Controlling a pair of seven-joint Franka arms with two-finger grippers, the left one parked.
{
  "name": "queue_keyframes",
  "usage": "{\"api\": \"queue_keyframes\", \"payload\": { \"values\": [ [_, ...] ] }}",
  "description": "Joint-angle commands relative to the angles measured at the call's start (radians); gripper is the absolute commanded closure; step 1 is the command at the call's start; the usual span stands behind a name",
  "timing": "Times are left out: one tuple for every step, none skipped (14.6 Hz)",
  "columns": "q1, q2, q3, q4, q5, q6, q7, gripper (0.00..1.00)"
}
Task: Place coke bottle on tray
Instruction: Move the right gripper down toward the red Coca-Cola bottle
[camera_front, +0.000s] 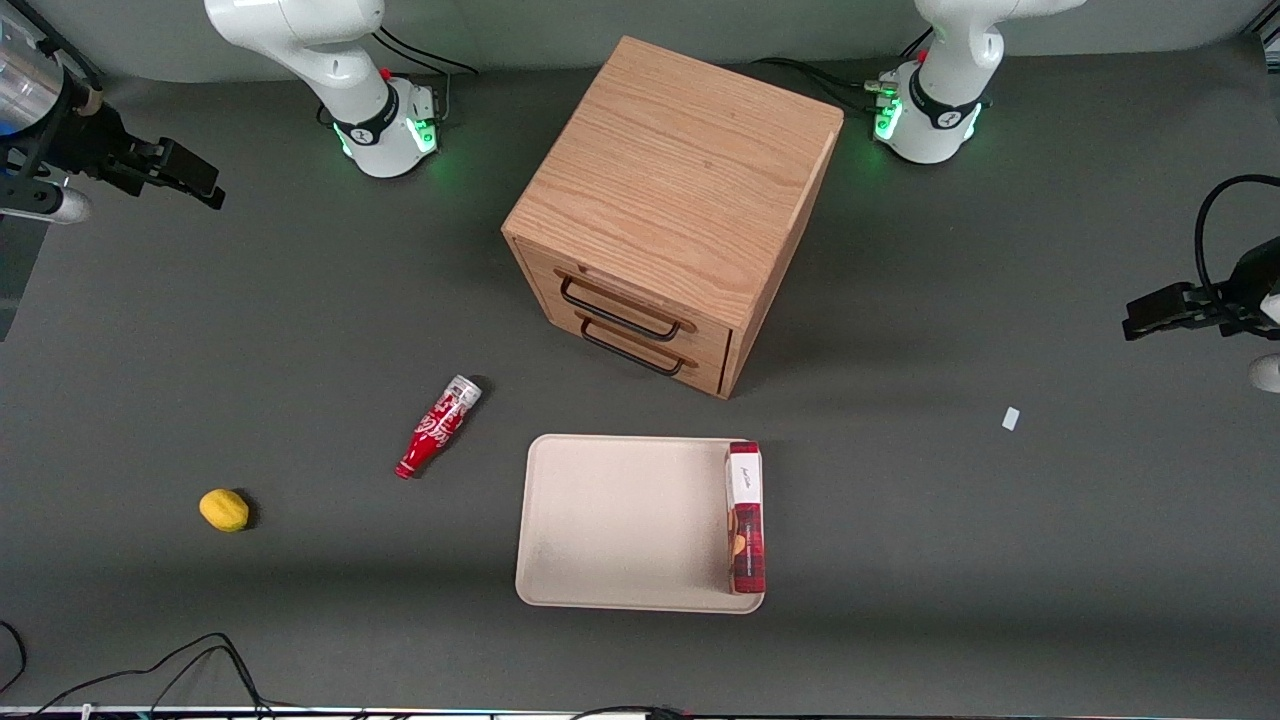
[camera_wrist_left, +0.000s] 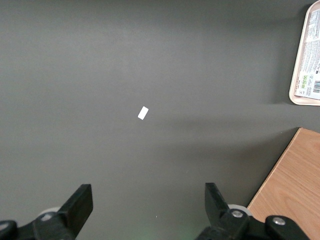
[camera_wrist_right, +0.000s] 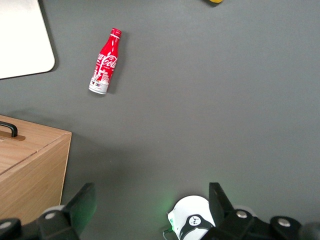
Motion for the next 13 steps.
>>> {"api": "queue_keyframes", "payload": {
  "values": [
    [0.002, -0.012, -0.011, 0.001, 0.022, 0.003, 0.015, 0.00],
    [0.002, -0.007, -0.012, 0.012, 0.022, 0.003, 0.029, 0.00],
    [0.002, -0.001, -0.014, 0.022, 0.022, -0.001, 0.026, 0.00],
    [0.003, 0.002, -0.011, 0.020, 0.022, -0.003, 0.026, 0.00],
    [0.003, 0.020, -0.008, 0.021, 0.023, 0.011, 0.026, 0.00],
    [0.005, 0.043, -0.002, 0.029, 0.022, 0.028, 0.027, 0.00],
    [0.005, 0.066, 0.006, 0.033, 0.029, 0.052, 0.047, 0.00],
    [0.005, 0.104, 0.015, 0.029, 0.061, 0.078, 0.100, 0.00],
    [0.008, 0.167, 0.029, 0.027, 0.093, 0.110, 0.166, 0.00],
    [0.011, 0.238, 0.064, 0.029, 0.098, 0.152, 0.258, 0.00],
    [0.009, 0.308, 0.090, 0.023, 0.098, 0.207, 0.346, 0.00],
    [0.014, 0.383, 0.104, 0.020, 0.098, 0.259, 0.433, 0.00],
    [0.016, 0.452, 0.130, 0.019, 0.092, 0.294, 0.516, 0.00]
  ]
}}
